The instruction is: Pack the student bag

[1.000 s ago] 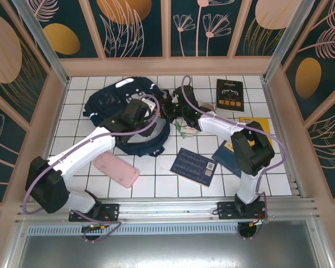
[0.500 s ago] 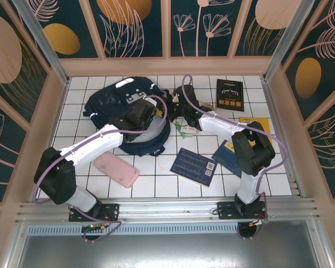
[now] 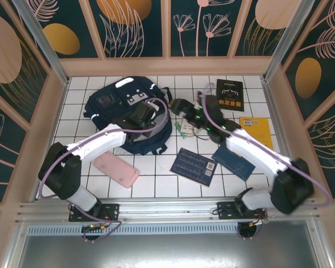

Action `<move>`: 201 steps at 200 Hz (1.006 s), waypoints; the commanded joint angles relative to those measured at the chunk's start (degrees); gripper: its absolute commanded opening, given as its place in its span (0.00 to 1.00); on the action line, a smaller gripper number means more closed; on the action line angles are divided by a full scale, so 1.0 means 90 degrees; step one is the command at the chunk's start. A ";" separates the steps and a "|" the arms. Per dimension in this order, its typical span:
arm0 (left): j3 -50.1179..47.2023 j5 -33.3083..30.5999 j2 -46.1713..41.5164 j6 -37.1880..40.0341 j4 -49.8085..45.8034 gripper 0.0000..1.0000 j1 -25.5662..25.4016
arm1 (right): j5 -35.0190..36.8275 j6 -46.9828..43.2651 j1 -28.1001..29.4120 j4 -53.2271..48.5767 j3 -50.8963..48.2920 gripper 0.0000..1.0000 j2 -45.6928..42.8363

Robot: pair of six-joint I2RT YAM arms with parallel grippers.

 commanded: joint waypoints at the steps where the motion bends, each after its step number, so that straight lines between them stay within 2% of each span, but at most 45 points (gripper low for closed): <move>1: -0.0098 0.0844 0.0115 -0.0614 0.0359 0.01 0.0017 | 0.0510 -0.0447 -0.0627 -0.0781 -0.0708 0.91 -0.0632; 14: -0.0027 0.1061 0.0257 -0.0689 0.0244 0.02 0.0016 | 0.0758 -0.0604 -0.0620 -0.1559 -0.0865 0.84 -0.0843; 29: 0.0045 0.1183 0.0400 -0.0812 0.0138 0.03 0.0020 | 0.0939 -0.0436 -0.0624 -0.2291 -0.1235 0.84 -0.1121; 38: 0.0084 0.1307 0.0487 -0.0879 0.0091 0.07 0.0025 | 0.0906 -0.0305 -0.0632 -0.2555 -0.1545 0.82 -0.1348; 45: 0.0116 0.1417 0.0553 -0.0940 0.0059 0.14 0.0017 | 0.0691 -0.0209 -0.0649 -0.2653 -0.1811 0.81 -0.1517; 57: 0.0146 0.1617 0.0636 -0.1043 0.0017 0.35 0.0017 | 0.0319 -0.0017 -0.0672 -0.2804 -0.2206 0.82 -0.1790; 64: 0.0156 0.1682 0.0632 -0.1084 0.0002 0.44 0.0016 | 0.0071 0.0056 -0.0670 -0.2842 -0.2422 0.83 -0.1954; 88: 0.0173 0.2063 0.0333 -0.1226 -0.0059 0.57 0.0023 | -0.0515 0.0389 -0.0671 -0.3066 -0.3034 0.86 -0.2516; 113: 0.0273 0.3188 -0.0225 -0.1559 -0.0136 0.62 -0.0066 | -0.1109 0.0739 -0.0663 -0.3248 -0.3533 0.87 -0.3064; 147: -0.0196 0.4235 -0.0401 -0.2743 0.0551 0.61 -0.0439 | -0.1483 0.0825 -0.0655 -0.3121 -0.4017 0.87 -0.3320; 173: -0.0519 0.4833 -0.0011 -0.3450 0.1179 0.60 -0.0627 | -0.1606 0.0837 -0.0671 -0.2833 -0.4316 0.87 -0.3148; 201: -0.0772 0.4939 0.0477 -0.3742 0.1822 0.61 -0.0707 | -0.1721 0.0882 -0.0735 -0.2545 -0.4497 0.87 -0.3147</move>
